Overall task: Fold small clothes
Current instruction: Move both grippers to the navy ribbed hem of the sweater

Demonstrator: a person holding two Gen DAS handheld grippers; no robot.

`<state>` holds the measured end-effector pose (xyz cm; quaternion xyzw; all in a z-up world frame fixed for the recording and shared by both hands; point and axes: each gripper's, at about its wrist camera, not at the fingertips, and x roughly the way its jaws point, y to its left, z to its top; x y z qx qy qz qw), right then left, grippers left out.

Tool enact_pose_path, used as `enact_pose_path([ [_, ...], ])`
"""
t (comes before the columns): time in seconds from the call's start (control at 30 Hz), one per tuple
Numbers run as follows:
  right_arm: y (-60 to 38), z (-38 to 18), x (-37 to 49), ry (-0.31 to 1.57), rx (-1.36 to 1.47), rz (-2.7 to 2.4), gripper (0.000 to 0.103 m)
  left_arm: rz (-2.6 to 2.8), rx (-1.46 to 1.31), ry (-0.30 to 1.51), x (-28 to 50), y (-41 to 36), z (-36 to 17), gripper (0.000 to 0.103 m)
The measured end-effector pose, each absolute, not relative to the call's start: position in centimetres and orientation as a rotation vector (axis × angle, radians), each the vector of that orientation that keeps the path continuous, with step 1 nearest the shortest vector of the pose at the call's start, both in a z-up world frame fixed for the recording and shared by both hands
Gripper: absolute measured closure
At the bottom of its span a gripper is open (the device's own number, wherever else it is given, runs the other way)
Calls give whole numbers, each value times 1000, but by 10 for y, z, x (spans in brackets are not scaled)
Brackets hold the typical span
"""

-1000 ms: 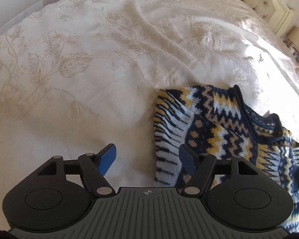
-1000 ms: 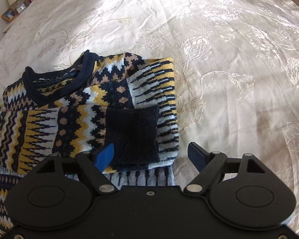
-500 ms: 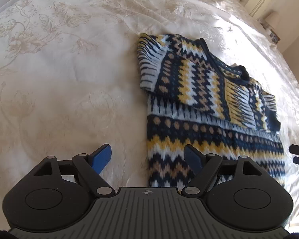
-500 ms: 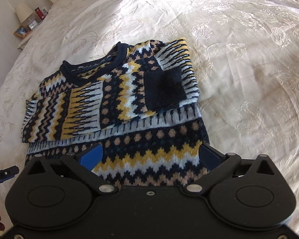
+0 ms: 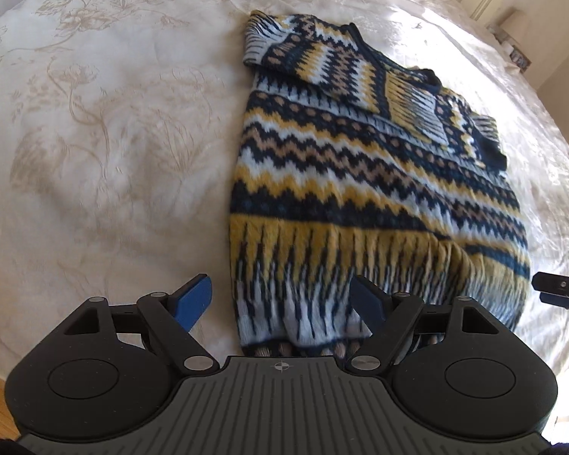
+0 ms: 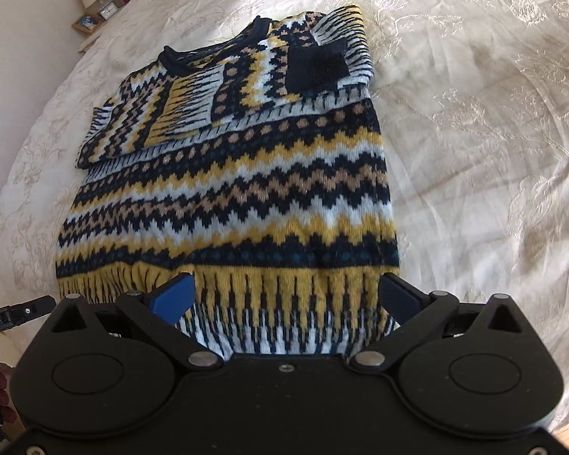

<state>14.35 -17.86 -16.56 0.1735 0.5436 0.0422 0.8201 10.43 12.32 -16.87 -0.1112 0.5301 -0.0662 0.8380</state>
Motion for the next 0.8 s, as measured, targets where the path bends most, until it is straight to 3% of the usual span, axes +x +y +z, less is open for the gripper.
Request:
enact_pose_path([
  [0.37,-192,-178,78,1186,391,138,1,-148,-206,1148,47,97,-186,24],
  [0.8,-177,-203,80,1256,388,192,1,-151,-179,1167,48,95,-203,24],
])
